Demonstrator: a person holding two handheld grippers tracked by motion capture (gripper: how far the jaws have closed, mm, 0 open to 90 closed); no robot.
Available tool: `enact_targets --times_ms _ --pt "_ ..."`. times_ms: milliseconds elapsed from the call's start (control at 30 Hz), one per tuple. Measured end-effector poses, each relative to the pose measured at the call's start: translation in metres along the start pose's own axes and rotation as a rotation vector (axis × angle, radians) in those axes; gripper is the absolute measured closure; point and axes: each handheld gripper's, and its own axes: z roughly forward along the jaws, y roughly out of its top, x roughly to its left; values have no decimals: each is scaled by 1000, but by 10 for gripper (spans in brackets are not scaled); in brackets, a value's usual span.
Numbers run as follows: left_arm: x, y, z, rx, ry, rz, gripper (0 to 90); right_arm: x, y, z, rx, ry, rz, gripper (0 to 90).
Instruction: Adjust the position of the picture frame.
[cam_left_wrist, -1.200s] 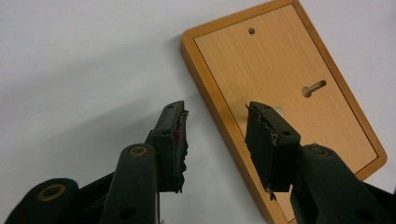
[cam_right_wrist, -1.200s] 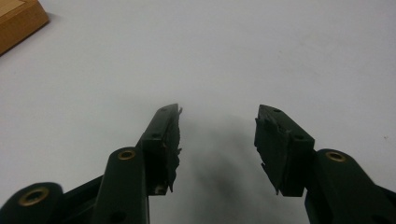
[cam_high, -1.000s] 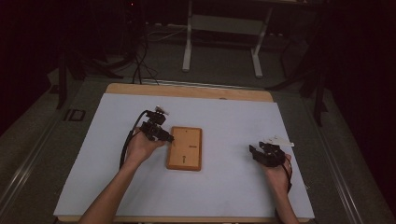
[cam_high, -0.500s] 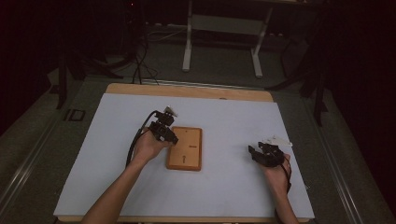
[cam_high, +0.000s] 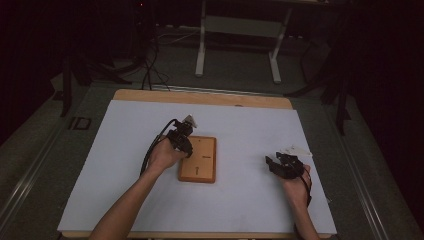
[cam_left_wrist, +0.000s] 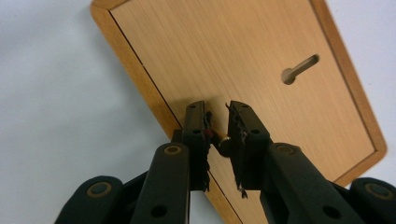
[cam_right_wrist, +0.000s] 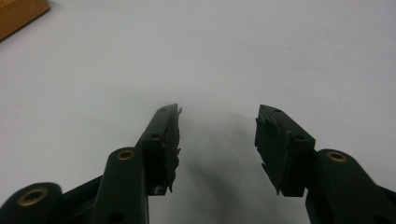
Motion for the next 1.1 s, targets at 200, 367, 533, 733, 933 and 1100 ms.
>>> enact_targets --times_ms 200,367,533,733,933,1100 --pt "-4 2 0 25 53 27 825 0 0 1 2 0 -2 490" --pt "-7 2 0 17 71 62 837 2 0 1 6 -6 -22 490" --pt "-6 1 -1 12 65 89 839 3 0 1 8 -6 -24 490" --pt "-13 -1 -6 15 70 168 840 3 0 2 9 -5 -27 491" --pt "-19 -3 -14 5 91 225 841 6 1 2 11 1 -35 491" --pt "-26 -6 -18 6 76 282 841 9 2 4 13 11 -47 491"
